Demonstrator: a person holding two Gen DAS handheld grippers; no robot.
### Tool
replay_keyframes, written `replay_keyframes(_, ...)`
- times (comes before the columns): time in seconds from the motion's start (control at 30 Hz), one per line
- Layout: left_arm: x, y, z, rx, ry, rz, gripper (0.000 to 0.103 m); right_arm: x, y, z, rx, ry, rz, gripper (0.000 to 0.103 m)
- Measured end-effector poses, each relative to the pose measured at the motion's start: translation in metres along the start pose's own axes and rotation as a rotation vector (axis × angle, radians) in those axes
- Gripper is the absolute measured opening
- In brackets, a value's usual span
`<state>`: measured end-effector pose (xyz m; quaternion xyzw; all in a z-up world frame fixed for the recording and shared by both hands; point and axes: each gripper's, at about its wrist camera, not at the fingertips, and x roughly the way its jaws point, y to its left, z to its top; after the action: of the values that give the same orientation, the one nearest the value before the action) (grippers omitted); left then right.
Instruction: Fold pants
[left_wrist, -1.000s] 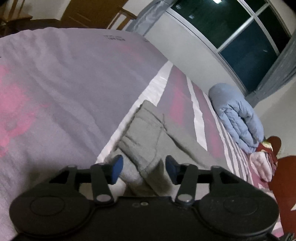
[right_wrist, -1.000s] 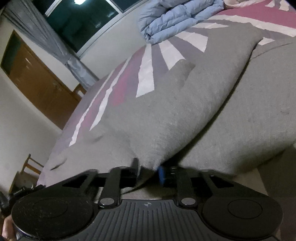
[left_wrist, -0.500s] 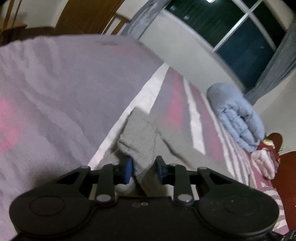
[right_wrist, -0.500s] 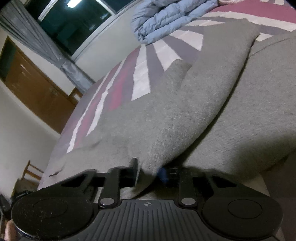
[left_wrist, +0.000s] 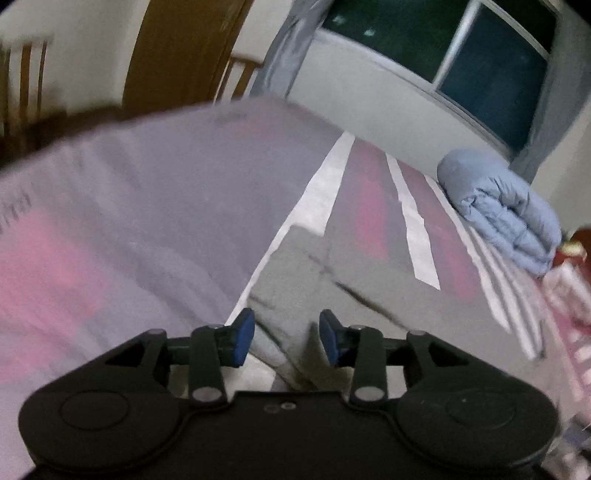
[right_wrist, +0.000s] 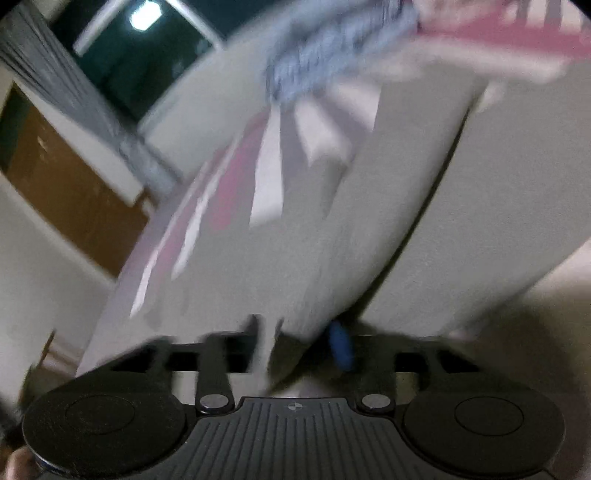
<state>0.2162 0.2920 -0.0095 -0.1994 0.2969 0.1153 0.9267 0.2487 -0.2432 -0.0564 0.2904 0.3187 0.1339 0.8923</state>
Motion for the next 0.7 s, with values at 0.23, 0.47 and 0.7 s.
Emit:
replay_keyframes(0.23,0.017,-0.106,-0.044,0.17,-0.003,0.015,0.063,0.028,0.003,0.044,-0.16,-0.011,-0.109,0.052)
replay_keyframes(0.47,0.051,-0.154,-0.095,0.317,0.027,0.077,0.067,0.097,0.004,0.052,-0.336,0.135,-0.258,0.052)
replay_keyframes(0.7,0.049,-0.143,-0.104,0.298,-0.022,0.045,0.069,0.046,-0.03,0.054,-0.312,0.108,-0.222,0.005)
